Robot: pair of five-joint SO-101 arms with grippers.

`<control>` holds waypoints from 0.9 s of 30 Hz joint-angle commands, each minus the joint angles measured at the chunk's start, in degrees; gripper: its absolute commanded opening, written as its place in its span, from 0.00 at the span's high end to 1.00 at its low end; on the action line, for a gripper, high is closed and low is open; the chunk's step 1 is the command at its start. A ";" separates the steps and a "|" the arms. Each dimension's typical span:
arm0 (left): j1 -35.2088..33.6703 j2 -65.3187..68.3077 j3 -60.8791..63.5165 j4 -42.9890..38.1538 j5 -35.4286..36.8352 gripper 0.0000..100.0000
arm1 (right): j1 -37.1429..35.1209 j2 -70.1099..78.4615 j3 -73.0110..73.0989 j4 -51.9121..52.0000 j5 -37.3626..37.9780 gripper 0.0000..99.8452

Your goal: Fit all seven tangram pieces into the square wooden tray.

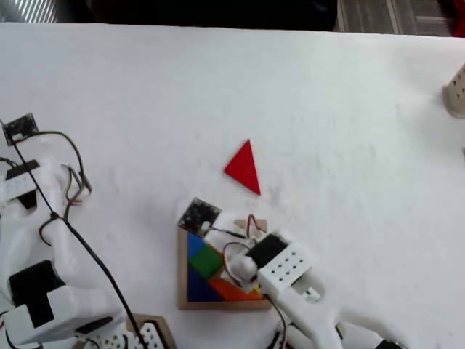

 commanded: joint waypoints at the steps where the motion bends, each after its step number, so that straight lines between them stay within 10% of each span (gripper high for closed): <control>1: 0.66 -0.22 -0.44 -0.88 -0.53 0.81 | -0.04 4.44 -2.11 -0.57 1.41 0.75; 27: 0.66 -0.22 -0.44 -0.88 -0.53 0.81 | -3.56 13.49 -7.91 4.09 4.04 0.67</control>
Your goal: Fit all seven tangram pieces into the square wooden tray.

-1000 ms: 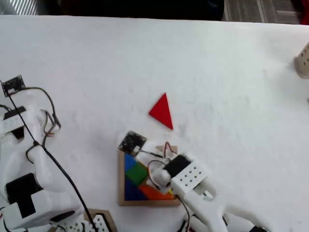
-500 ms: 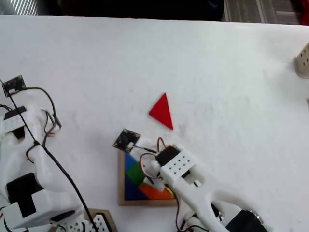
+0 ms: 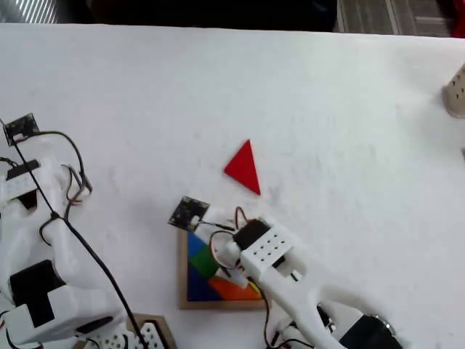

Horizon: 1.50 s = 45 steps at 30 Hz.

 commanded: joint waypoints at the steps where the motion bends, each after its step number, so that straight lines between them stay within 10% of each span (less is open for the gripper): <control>1: 0.66 -0.22 -0.44 -0.88 -0.53 0.81 | -2.68 0.48 0.35 0.84 0.79 0.67; 45: 0.66 -0.22 -0.44 -0.62 -0.53 0.81 | -0.31 14.29 -6.24 4.88 12.40 0.76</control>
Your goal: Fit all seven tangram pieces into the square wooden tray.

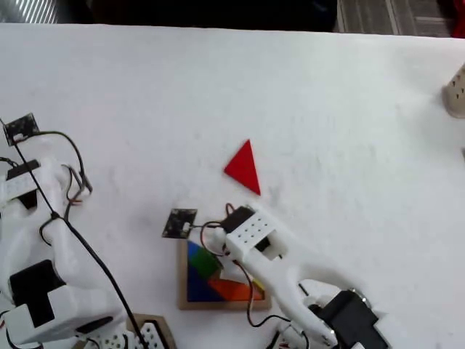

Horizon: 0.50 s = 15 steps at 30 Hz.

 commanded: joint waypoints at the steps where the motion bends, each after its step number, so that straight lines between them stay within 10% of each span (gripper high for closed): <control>1: 0.66 -0.22 -0.44 -0.62 -0.53 0.81 | 0.13 1.19 -0.35 -0.04 -0.88 0.76; 15: 0.57 -0.22 -0.44 -0.62 -0.53 0.81 | 5.76 -2.24 1.76 -1.45 -4.48 0.67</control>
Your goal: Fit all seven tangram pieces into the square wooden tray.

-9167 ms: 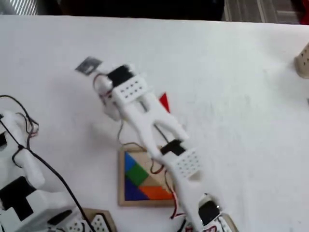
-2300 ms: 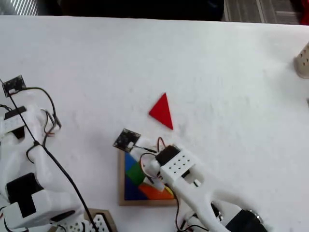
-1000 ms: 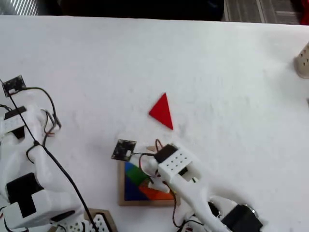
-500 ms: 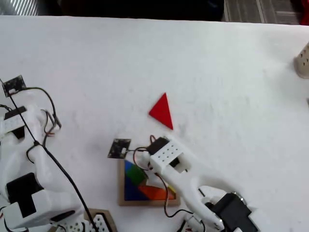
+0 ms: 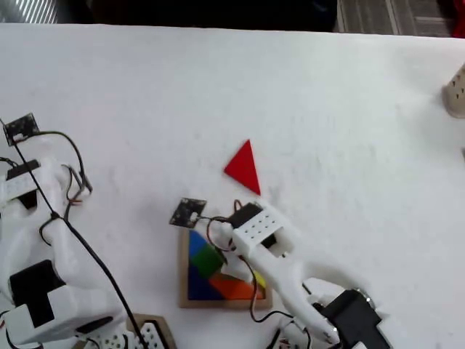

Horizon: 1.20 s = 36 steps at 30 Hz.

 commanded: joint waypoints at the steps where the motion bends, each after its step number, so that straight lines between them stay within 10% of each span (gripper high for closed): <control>1: 0.57 -0.22 -0.44 -0.62 -0.53 0.81 | 0.75 -1.01 0.35 -0.48 -0.26 0.67; 12: 0.48 -0.22 -0.44 -0.53 -0.53 0.81 | 0.84 -1.01 0.44 -1.71 1.58 0.99; 32: 0.40 -0.22 -0.44 -0.53 -0.53 0.81 | 12.26 -30.73 3.25 6.02 0.09 0.98; 36: 0.40 -0.22 -0.44 -0.53 -0.53 0.81 | 13.14 -31.25 5.89 5.41 -0.18 0.85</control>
